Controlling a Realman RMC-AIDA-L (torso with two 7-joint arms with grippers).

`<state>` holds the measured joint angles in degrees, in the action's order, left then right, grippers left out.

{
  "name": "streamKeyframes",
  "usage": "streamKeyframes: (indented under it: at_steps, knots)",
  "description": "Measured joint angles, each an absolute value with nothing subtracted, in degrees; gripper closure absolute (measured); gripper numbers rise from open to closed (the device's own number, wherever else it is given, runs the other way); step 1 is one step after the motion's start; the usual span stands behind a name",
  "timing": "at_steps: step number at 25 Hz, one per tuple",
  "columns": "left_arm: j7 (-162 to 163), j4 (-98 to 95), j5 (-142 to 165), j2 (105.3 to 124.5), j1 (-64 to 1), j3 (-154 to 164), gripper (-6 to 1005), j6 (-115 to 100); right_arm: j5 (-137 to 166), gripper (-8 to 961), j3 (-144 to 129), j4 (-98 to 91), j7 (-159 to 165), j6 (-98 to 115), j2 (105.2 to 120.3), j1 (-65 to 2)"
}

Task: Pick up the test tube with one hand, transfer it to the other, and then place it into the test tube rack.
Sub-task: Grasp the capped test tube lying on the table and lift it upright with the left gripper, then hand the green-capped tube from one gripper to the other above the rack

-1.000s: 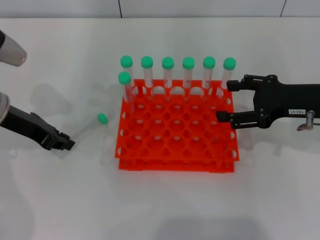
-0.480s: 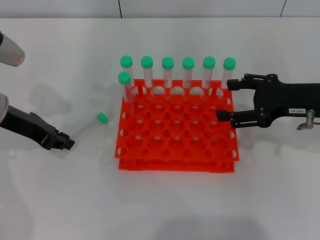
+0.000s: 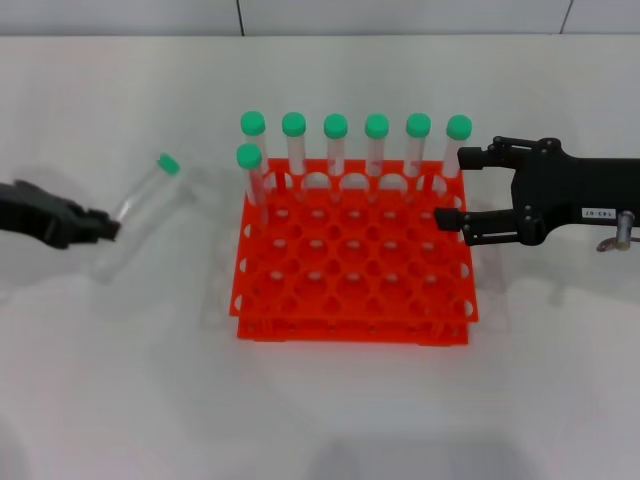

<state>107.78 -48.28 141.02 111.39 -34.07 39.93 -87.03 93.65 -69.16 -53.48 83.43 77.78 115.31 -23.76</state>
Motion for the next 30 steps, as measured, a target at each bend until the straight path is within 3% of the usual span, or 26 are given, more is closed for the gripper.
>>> streamKeyframes:
  at_steps: [7, 14, 21, 30]
  knots:
    - [105.9, -53.5, 124.9, 109.93, -29.4, 36.5, 812, -88.1, 93.6, 96, -69.2, -53.5, 83.4, 77.8, 115.31, -23.6]
    - [102.7, -53.4, 114.6, 110.19, -28.7, 35.1, 813, -89.6, 93.6, 95, -69.2, -53.9, 83.4, 77.8, 115.22, -23.4]
    - [97.9, -51.7, 108.1, 111.98, -30.9, 35.9, 814, -92.3, 93.6, 95, -69.2, -54.0, 83.4, 77.8, 115.22, -23.6]
    - [93.3, -43.6, 106.2, 111.89, -36.9, 36.4, 816, -93.8, 93.5, 95, -69.2, -54.1, 82.9, 78.0, 115.24, -23.8]
